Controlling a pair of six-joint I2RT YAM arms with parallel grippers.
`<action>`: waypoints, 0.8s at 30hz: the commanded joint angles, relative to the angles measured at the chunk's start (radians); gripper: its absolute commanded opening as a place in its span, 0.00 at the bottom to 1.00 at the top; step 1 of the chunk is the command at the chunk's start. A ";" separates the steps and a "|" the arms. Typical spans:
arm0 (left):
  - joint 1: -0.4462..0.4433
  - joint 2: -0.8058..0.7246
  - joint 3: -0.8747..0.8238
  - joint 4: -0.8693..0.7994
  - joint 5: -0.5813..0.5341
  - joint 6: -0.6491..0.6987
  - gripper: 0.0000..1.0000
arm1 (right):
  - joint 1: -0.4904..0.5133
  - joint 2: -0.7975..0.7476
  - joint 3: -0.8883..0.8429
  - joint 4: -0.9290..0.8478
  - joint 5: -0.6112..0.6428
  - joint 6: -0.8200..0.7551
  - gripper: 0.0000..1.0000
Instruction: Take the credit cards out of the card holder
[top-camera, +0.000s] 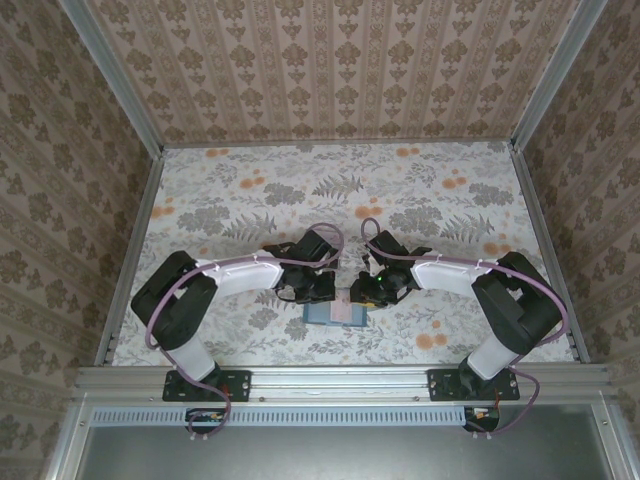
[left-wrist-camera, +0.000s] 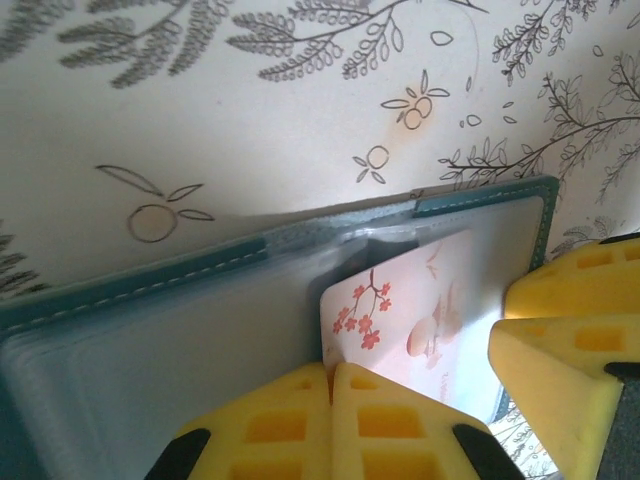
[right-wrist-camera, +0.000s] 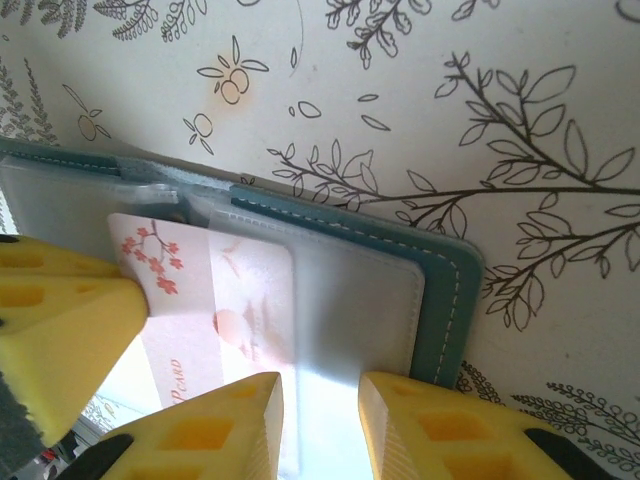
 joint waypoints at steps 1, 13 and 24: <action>0.005 -0.045 0.020 -0.107 -0.059 0.031 0.04 | -0.004 0.014 -0.028 -0.118 0.102 -0.009 0.30; -0.014 -0.076 0.088 -0.228 -0.128 0.051 0.04 | -0.002 0.012 -0.025 -0.112 0.084 -0.003 0.29; -0.055 -0.017 0.190 -0.310 -0.178 0.074 0.06 | -0.001 0.008 -0.038 -0.099 0.075 0.002 0.29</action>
